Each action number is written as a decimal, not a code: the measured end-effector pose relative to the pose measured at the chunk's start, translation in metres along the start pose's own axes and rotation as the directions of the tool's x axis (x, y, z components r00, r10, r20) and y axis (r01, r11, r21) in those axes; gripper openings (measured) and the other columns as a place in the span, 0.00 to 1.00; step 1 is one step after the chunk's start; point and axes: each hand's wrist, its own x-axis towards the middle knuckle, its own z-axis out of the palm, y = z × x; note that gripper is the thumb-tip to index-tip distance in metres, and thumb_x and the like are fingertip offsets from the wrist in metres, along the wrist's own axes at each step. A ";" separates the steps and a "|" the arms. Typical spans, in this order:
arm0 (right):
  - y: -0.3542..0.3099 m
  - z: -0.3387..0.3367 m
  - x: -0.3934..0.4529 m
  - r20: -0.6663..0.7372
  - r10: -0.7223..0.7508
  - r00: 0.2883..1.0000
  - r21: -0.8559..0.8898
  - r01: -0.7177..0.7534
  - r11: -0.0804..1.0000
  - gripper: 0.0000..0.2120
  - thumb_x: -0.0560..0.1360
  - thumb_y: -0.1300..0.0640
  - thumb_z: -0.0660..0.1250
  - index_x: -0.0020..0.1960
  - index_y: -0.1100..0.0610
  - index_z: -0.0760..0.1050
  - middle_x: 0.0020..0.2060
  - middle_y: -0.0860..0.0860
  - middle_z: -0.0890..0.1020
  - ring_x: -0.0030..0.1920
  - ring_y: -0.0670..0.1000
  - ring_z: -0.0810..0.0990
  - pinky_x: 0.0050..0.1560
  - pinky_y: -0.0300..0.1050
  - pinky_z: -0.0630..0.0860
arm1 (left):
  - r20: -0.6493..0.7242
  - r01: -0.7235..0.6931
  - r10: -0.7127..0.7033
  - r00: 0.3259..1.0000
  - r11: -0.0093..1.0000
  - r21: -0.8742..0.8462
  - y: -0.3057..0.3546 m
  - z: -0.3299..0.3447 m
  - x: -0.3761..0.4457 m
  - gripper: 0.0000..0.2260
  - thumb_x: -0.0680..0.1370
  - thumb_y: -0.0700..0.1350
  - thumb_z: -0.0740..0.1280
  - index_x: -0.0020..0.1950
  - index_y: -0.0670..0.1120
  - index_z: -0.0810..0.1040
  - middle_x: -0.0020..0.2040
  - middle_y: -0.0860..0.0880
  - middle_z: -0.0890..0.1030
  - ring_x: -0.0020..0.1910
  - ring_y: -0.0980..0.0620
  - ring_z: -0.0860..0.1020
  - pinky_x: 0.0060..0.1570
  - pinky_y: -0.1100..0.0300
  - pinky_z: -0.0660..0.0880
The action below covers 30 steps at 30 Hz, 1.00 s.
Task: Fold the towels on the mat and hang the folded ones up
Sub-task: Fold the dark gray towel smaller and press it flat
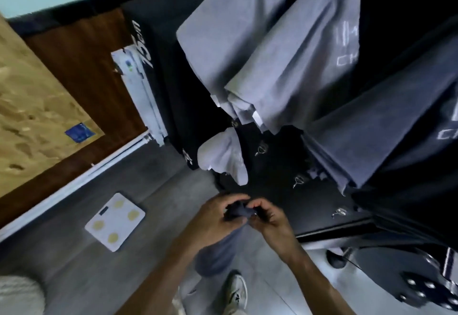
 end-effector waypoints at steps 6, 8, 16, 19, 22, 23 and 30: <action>0.034 -0.003 0.065 -0.147 -0.024 0.989 -0.080 0.013 0.997 0.10 0.72 0.69 0.69 0.47 0.56 0.81 0.47 0.49 0.80 0.49 0.49 0.81 0.50 0.43 0.77 | 0.042 -0.002 0.003 0.999 0.999 -0.033 -0.037 -0.017 0.078 0.10 0.70 0.46 0.73 0.43 0.56 0.74 0.41 0.56 0.79 0.42 0.59 0.78 0.43 0.65 0.74; 0.042 0.000 0.082 -0.185 0.004 0.983 -0.044 -0.013 0.999 0.09 0.74 0.66 0.67 0.49 0.54 0.81 0.46 0.51 0.83 0.47 0.51 0.81 0.49 0.46 0.78 | -0.007 -0.031 0.031 1.000 0.999 -0.018 -0.046 -0.016 0.097 0.13 0.70 0.44 0.74 0.41 0.57 0.71 0.38 0.57 0.77 0.38 0.62 0.75 0.39 0.69 0.69; 0.034 -0.007 0.132 -0.618 -0.143 0.773 -0.134 0.076 0.988 0.11 0.76 0.67 0.68 0.45 0.51 0.74 0.37 0.49 0.80 0.40 0.47 0.80 0.44 0.46 0.77 | -0.255 -0.141 0.126 0.959 0.989 -0.041 -0.017 -0.012 0.177 0.10 0.67 0.40 0.71 0.46 0.48 0.76 0.38 0.58 0.79 0.41 0.62 0.78 0.43 0.60 0.76; 0.031 -0.010 0.146 -0.695 -0.270 0.667 -0.368 -0.008 0.930 0.07 0.74 0.59 0.65 0.49 0.51 0.80 0.42 0.52 0.85 0.45 0.53 0.83 0.48 0.51 0.80 | -0.267 -0.086 0.080 0.960 0.996 -0.012 -0.009 -0.005 0.204 0.13 0.67 0.47 0.69 0.51 0.46 0.79 0.46 0.54 0.81 0.47 0.58 0.80 0.47 0.61 0.75; 0.039 -0.012 0.154 -0.689 -0.291 0.663 -0.571 -0.250 0.782 0.13 0.74 0.60 0.67 0.55 0.51 0.83 0.43 0.58 0.86 0.44 0.61 0.84 0.43 0.48 0.78 | -0.272 0.000 0.024 0.962 0.996 0.087 -0.011 0.006 0.215 0.08 0.73 0.42 0.70 0.51 0.45 0.79 0.48 0.50 0.81 0.49 0.53 0.79 0.44 0.67 0.67; 0.045 -0.012 0.155 -0.687 -0.233 0.689 -0.582 -0.328 0.745 0.13 0.75 0.60 0.67 0.57 0.50 0.83 0.44 0.59 0.85 0.44 0.62 0.83 0.43 0.47 0.76 | -0.262 0.009 0.024 0.965 0.992 0.125 -0.014 0.008 0.213 0.07 0.74 0.42 0.69 0.51 0.45 0.80 0.48 0.50 0.82 0.48 0.51 0.79 0.43 0.68 0.66; 0.067 -0.013 0.156 -0.653 -0.067 0.755 -0.533 -0.394 0.748 0.16 0.77 0.53 0.60 0.59 0.47 0.81 0.50 0.58 0.84 0.49 0.65 0.81 0.45 0.50 0.75 | -0.105 0.027 -0.004 0.995 0.975 0.220 -0.049 0.025 0.198 0.10 0.76 0.43 0.66 0.56 0.48 0.79 0.49 0.46 0.83 0.49 0.45 0.80 0.48 0.52 0.77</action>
